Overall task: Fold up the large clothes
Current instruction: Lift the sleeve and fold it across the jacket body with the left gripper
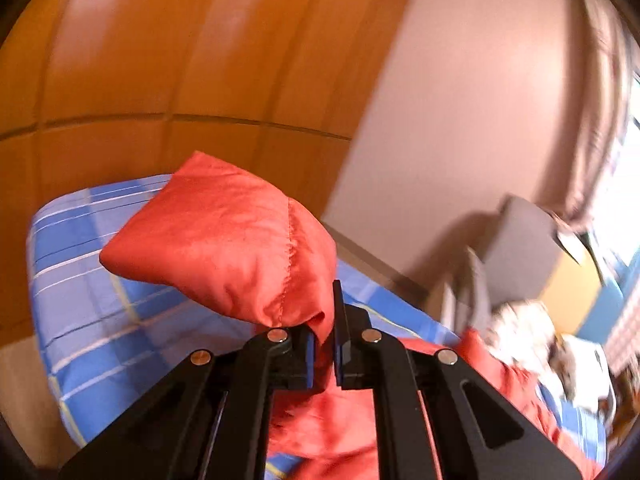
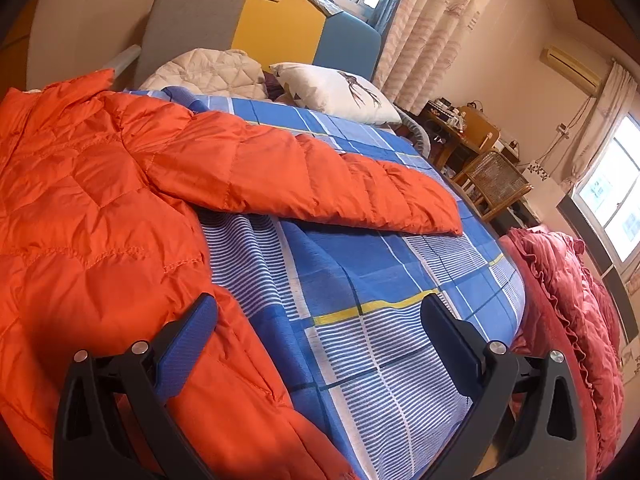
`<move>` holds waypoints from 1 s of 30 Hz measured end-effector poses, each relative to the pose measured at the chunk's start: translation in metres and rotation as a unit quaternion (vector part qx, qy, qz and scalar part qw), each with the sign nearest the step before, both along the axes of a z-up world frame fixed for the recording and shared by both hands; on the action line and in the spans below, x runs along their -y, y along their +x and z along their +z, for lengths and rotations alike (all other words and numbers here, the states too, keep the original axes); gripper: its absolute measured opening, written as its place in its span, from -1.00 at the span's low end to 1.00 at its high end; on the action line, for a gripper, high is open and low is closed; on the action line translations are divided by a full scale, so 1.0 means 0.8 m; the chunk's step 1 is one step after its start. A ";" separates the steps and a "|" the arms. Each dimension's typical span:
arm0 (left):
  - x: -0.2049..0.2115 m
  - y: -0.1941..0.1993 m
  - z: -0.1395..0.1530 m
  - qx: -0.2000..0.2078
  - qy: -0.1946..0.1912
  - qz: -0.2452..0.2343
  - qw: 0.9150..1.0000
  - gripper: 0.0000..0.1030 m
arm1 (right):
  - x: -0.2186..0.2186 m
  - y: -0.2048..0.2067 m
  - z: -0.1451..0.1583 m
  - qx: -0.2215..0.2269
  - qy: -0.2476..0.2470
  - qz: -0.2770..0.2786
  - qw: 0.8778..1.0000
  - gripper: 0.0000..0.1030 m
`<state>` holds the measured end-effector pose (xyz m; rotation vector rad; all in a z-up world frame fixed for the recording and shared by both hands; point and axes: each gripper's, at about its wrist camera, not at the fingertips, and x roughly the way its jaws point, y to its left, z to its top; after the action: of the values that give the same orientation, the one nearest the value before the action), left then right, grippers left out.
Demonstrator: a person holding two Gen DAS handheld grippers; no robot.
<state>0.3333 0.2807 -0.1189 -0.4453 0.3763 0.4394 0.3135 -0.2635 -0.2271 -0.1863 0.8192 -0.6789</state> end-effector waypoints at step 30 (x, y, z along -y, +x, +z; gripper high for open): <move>0.351 0.093 -0.125 -0.234 0.137 -0.253 0.929 -0.77 | 0.008 0.002 -0.015 -0.008 0.027 0.012 1.000 0.94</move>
<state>0.4079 -0.0001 -0.2192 0.0463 0.8557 0.0819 0.3153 -0.2699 -0.2392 -0.1515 0.8484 -0.6330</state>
